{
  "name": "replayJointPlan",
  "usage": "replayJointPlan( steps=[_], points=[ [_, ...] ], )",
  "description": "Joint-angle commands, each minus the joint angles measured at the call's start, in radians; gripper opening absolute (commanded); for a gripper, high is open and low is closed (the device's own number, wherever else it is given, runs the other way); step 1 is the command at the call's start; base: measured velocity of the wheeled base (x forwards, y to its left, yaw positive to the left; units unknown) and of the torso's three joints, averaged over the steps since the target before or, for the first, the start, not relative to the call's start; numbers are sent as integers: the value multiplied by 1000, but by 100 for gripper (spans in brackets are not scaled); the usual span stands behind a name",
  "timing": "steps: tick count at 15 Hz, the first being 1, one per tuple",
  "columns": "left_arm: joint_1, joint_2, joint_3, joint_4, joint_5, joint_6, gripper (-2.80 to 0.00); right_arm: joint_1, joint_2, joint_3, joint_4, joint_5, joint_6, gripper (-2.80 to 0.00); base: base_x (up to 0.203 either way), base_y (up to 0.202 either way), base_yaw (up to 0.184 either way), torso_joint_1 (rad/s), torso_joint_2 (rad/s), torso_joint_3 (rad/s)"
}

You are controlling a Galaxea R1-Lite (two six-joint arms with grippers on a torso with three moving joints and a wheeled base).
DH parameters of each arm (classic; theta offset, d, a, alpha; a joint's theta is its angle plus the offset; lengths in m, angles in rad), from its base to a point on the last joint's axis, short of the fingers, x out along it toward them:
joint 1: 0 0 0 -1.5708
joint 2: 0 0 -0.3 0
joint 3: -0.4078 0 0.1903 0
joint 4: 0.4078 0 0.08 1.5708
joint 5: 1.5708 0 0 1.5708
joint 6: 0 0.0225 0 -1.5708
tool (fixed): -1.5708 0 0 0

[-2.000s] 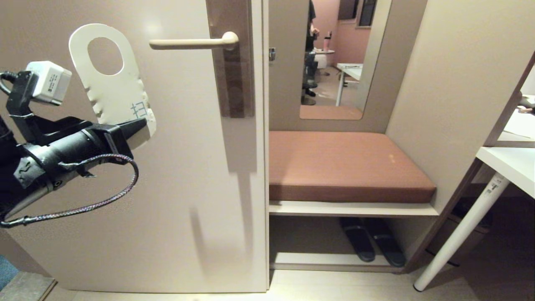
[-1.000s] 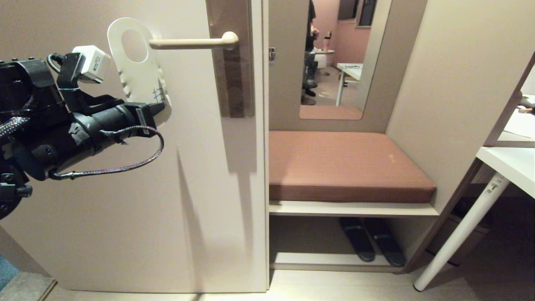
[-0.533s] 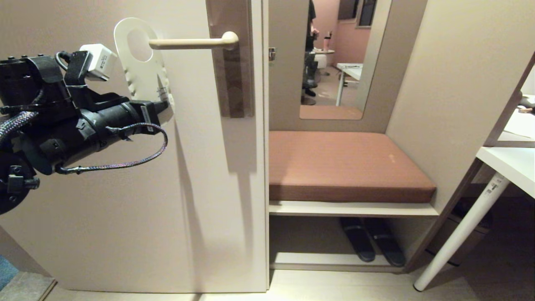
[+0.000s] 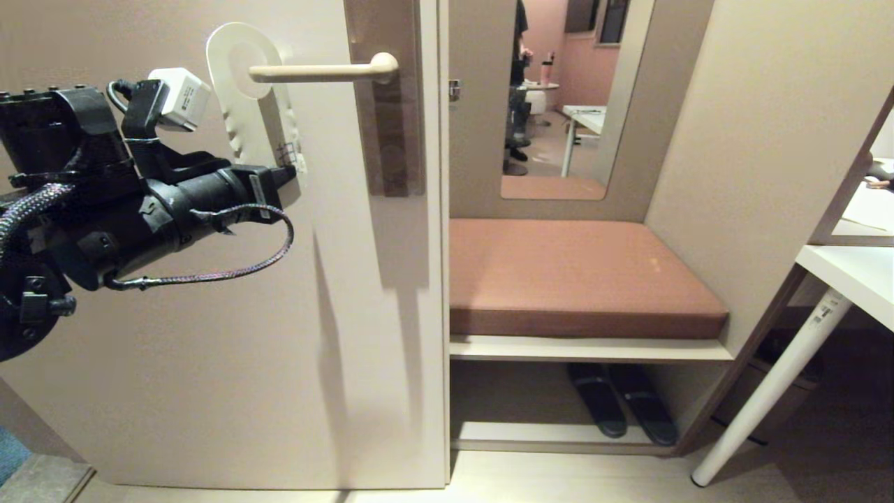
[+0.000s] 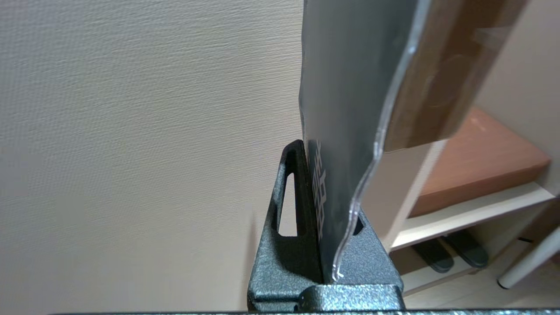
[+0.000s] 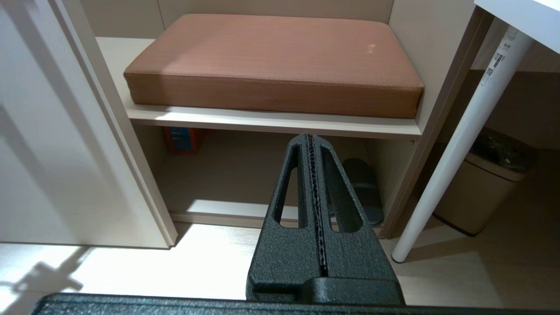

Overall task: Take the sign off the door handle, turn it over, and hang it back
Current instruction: Hang the sign back with the other side facing out

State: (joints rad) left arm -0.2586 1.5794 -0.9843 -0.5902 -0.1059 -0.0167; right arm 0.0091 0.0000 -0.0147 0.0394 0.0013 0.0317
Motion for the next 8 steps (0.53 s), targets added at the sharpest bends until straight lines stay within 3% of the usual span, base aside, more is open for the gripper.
replayJointPlan(
  steps=[1,8],
  points=[
    [-20,-4,-2,-3,1,0,-280,0,0,0,1,0,1,-280,0,0,0,0,0,0],
    [-91,1,-1,-4,38,12,-280,1,0,1,1,0,1,-280,0,0,0,0,0,0]
  ],
)
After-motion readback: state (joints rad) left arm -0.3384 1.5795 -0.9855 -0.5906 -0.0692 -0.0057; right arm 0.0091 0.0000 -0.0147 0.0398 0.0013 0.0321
